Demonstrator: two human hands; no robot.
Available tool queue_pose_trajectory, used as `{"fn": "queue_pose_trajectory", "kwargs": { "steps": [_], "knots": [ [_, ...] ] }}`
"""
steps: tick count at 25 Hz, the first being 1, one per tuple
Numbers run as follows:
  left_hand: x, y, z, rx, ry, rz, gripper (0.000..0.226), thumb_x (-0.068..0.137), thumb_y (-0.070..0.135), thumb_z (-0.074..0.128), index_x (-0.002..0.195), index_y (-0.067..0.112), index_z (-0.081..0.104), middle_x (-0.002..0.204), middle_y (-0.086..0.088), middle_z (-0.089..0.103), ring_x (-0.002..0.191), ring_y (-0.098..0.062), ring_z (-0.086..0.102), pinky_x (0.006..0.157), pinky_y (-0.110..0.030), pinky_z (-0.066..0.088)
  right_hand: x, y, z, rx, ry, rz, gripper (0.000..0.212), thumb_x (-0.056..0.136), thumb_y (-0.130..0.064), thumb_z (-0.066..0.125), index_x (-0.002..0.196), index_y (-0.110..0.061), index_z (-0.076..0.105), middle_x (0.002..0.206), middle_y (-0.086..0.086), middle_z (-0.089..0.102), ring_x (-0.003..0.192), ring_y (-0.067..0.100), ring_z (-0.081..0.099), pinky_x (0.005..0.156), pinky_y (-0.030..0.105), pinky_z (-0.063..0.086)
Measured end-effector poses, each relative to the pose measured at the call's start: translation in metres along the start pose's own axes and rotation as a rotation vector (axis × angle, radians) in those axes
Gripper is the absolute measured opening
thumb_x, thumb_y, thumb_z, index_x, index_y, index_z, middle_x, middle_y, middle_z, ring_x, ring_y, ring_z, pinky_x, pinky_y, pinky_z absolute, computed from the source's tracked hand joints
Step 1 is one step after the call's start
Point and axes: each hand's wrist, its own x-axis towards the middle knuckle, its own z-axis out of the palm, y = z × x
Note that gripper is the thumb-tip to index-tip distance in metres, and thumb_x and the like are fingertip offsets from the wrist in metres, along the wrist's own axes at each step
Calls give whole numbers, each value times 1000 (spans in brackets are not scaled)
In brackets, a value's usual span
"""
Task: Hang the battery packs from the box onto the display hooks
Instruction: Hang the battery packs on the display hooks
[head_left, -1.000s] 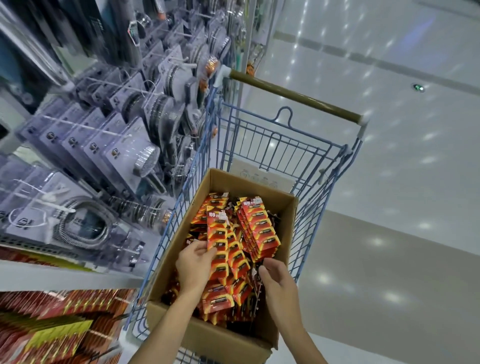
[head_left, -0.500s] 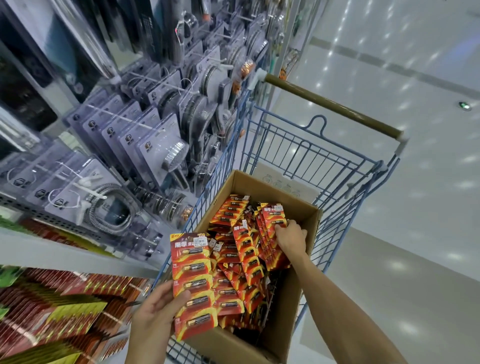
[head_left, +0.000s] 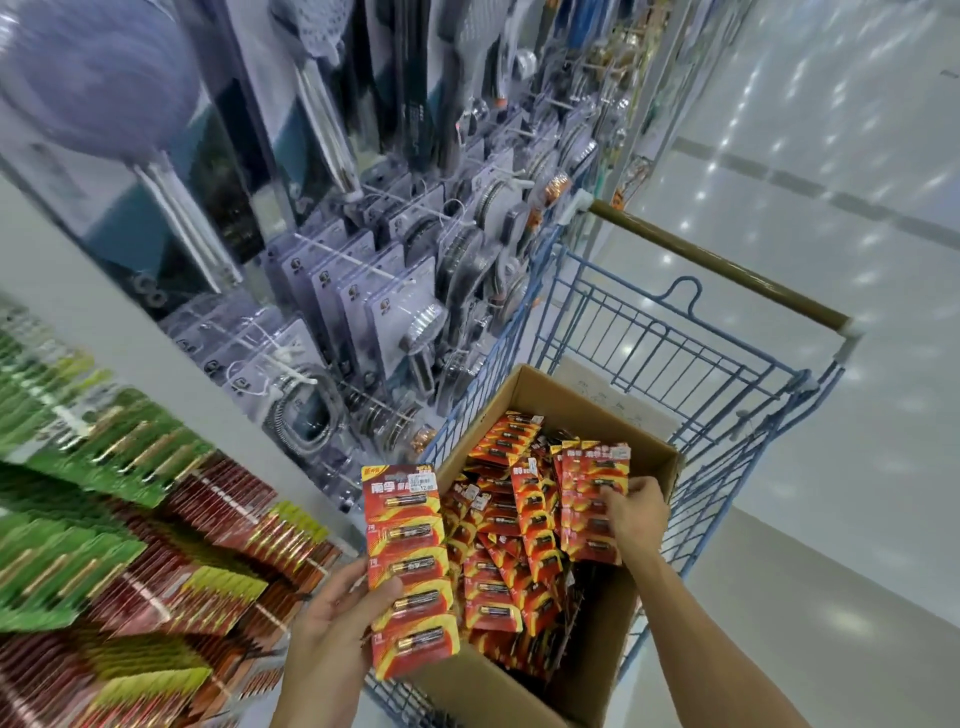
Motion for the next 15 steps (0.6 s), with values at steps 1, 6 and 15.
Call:
{"fn": "queue_pose_trajectory", "kwargs": {
  "steps": [1,6,15],
  "knots": [
    [-5,5,-3,-28,-10,-5,31,81,-9,74,106,8,71,85,-11,80,68,-28,78,73,-44,55,-8,-3,-5,48,-7,12,22,94,-25,71,112,-16,60,106,5,71,91,22,70,86,46,60],
    [-43,25,-32,-132,-107,43,44,77,-2,74,120,7,69,106,-20,78,83,-37,78,74,-45,58,-99,-35,-52,372,-219,-26,22,97,-24,70,118,-18,67,104,4,76,84,23,77,76,40,60],
    [-120,61,-109,-295,-113,267,44,83,0,67,123,17,69,104,-15,79,81,-36,78,69,-50,62,-280,-128,-116,577,-797,-176,23,96,-28,65,115,-16,70,104,9,79,92,30,78,82,46,57]
  ]
}}
